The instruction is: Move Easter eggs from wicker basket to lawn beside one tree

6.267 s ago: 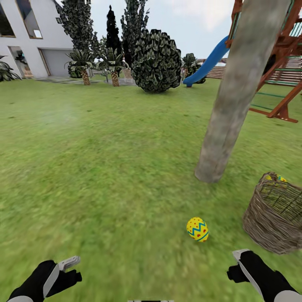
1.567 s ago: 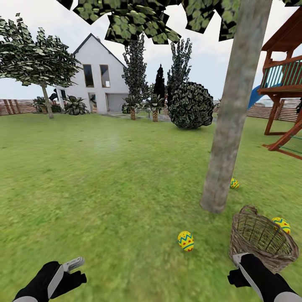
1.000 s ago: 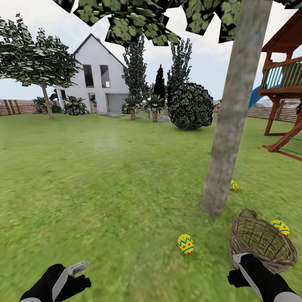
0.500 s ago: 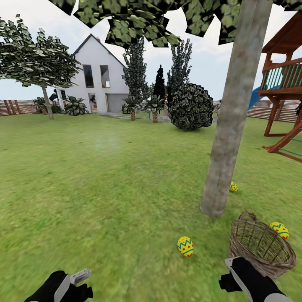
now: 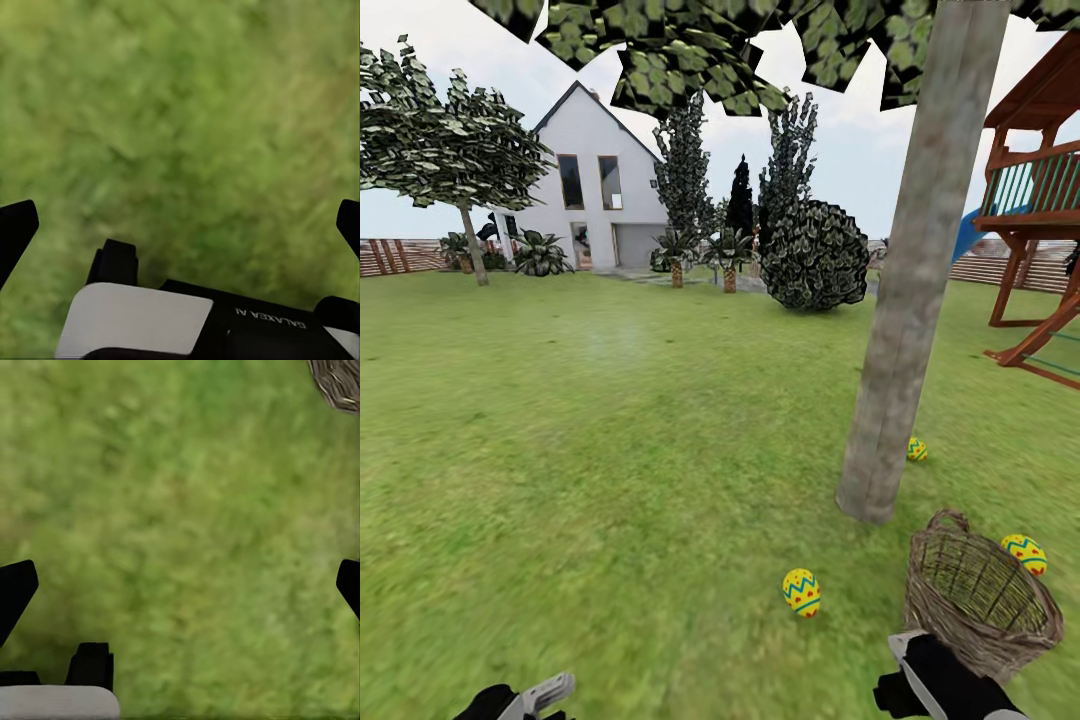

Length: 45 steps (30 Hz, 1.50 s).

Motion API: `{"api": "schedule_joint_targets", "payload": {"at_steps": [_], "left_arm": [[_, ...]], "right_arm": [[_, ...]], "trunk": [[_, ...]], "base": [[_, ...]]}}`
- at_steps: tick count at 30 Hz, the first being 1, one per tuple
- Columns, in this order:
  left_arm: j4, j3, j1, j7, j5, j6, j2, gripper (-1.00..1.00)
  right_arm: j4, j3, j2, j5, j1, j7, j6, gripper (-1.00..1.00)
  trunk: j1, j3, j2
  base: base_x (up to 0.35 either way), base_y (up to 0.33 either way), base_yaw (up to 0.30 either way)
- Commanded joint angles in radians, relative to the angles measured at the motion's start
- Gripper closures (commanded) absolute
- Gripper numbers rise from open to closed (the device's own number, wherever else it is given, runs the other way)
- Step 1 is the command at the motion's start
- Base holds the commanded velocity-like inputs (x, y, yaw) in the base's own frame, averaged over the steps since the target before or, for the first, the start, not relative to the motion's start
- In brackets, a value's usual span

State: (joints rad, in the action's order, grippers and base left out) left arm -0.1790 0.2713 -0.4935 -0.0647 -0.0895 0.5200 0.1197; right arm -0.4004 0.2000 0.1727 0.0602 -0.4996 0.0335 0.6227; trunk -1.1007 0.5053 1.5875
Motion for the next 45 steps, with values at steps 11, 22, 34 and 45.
{"api": "schedule_joint_targets", "payload": {"at_steps": [11,22,34,45], "left_arm": [[0.031,-0.002,0.001,0.002,-0.008,0.006,-0.002,-1.00],[0.221,-0.004,0.001,0.001,-0.006,-0.133,0.016,-1.00],[0.238,-0.004,0.045,0.001,-0.007,-0.160,0.018,-1.00],[0.239,-0.004,0.129,-0.003,-0.006,-0.271,0.017,-1.00]], "right_arm": [[0.082,0.005,-0.004,0.011,0.000,0.000,-0.009,-1.00],[0.280,0.002,-0.034,0.012,0.000,-0.001,-0.194,-1.00],[0.470,0.003,-0.064,0.011,0.000,-0.001,-0.358,-1.00],[0.497,0.003,-0.083,0.010,0.066,-0.003,-0.464,-1.00]], "trunk": [[0.042,-0.033,-0.077],[0.085,-0.068,-0.154],[0.131,-0.106,-0.238],[0.173,-0.142,-0.315]], "base": [[0.000,0.000,0.000],[0.000,0.000,0.000],[0.000,0.000,0.000],[0.000,0.000,0.000]]}}
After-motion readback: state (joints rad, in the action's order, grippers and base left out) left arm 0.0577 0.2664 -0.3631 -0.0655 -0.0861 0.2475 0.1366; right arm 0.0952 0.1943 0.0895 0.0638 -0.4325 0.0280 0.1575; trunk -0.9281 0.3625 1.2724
